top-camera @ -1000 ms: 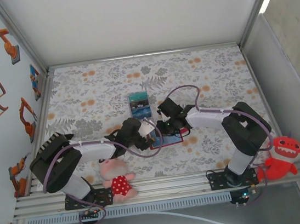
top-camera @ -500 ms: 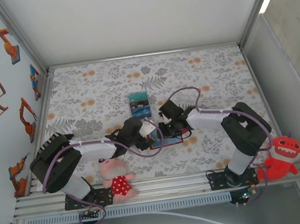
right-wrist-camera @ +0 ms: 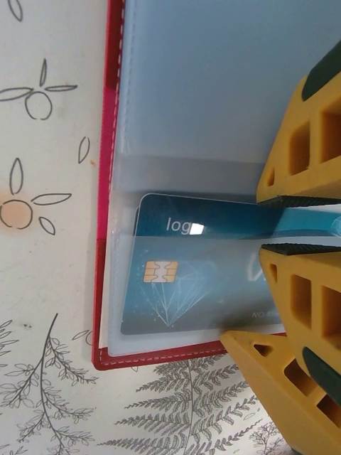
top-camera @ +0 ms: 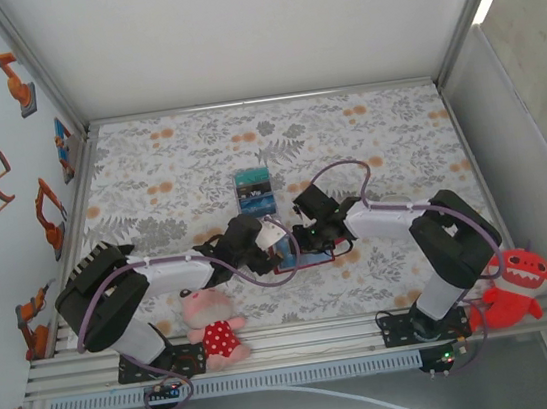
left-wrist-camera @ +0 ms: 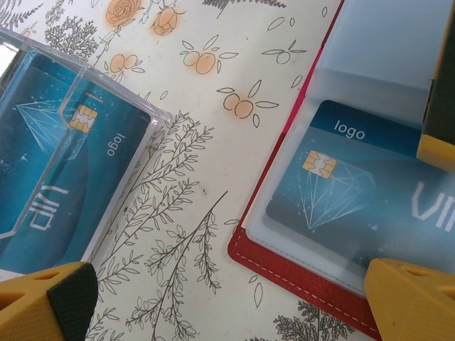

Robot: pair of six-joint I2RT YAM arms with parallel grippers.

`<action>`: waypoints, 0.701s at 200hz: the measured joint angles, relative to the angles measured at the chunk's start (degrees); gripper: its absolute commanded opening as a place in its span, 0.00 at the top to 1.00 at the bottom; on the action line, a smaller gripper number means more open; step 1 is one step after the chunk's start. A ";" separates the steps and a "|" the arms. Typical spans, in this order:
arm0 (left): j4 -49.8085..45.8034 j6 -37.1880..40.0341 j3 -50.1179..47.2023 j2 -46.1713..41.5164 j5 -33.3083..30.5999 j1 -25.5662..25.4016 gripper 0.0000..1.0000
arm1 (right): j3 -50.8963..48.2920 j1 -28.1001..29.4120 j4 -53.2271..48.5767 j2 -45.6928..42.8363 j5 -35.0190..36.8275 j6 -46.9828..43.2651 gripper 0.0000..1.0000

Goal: Take the credit cards out of the card holder

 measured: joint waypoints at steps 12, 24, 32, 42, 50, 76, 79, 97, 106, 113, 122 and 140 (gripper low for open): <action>-0.17 0.00 0.15 0.00 -0.04 -0.09 0.03 | -0.15 0.00 0.04 -0.02 0.00 0.00 0.78; -0.28 0.00 0.17 0.00 -0.09 -0.20 0.03 | -0.39 0.00 0.20 -0.07 0.00 0.00 0.78; -0.39 -0.02 0.20 0.00 -0.17 -0.28 0.03 | -0.52 0.00 0.31 -0.07 0.00 0.02 0.78; -0.44 0.00 0.22 0.00 -0.17 -0.28 0.03 | -0.63 0.00 0.44 -0.07 0.00 0.02 0.78; -0.46 -0.02 0.22 0.00 -0.17 -0.28 0.03 | -0.63 0.00 0.44 -0.07 0.00 0.02 0.78; -0.61 -0.02 0.31 0.02 -0.17 -0.28 0.03 | -0.94 0.00 0.92 -0.07 -0.02 0.11 0.78; -0.66 -0.02 0.33 0.04 -0.17 -0.28 0.03 | -1.01 0.00 1.09 -0.07 -0.04 0.24 0.78; -1.22 -0.02 0.68 0.09 -0.17 -0.31 0.03 | -1.73 -0.09 2.40 -0.07 -0.48 0.59 0.78; -1.70 0.00 0.98 0.24 -0.20 -0.35 0.03 | -2.16 -0.28 3.23 -0.13 -1.09 0.90 0.78; -2.14 0.00 1.36 0.39 -0.22 -0.39 0.03 | -2.58 -0.46 3.98 -0.24 -1.60 1.16 0.78; -2.73 0.00 1.75 0.50 -0.37 -0.46 0.03 | -3.10 -0.74 4.79 -0.37 -2.12 1.49 0.78; -3.93 0.00 2.62 0.83 -0.90 -0.79 0.03 | -4.33 -1.33 6.60 -0.79 -3.41 2.05 0.80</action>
